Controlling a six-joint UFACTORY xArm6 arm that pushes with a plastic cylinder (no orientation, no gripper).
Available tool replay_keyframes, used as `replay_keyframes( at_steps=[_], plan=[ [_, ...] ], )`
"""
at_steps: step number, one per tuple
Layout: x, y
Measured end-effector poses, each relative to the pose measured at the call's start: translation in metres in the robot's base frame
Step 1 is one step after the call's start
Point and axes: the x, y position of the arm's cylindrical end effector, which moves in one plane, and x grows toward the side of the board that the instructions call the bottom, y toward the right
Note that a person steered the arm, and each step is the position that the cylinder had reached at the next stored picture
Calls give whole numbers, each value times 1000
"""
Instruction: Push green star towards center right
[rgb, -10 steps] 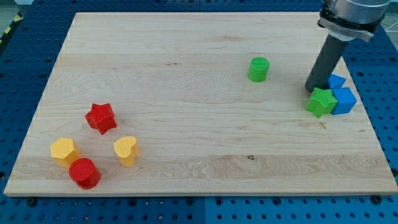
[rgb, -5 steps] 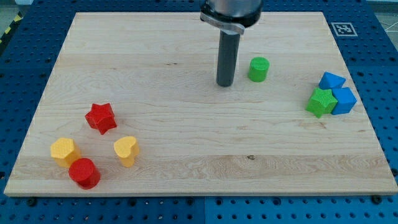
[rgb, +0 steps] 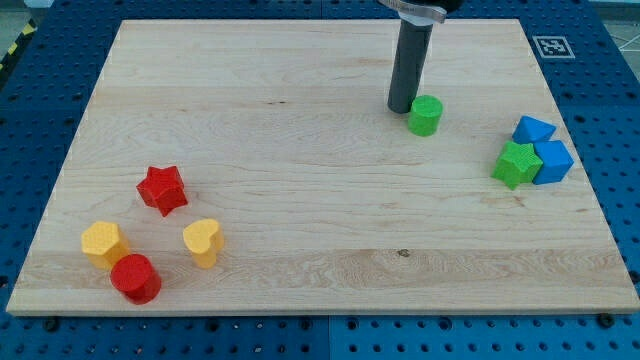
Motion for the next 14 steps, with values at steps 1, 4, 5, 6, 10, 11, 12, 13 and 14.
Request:
replay_keyframes(
  at_steps=[1, 4, 5, 6, 10, 11, 12, 13, 14],
  plan=[
    [6, 0],
    [11, 8],
    [11, 17],
    [11, 29],
    [36, 13],
    [42, 26],
    [42, 45],
    [42, 57],
    [42, 65]
  ],
)
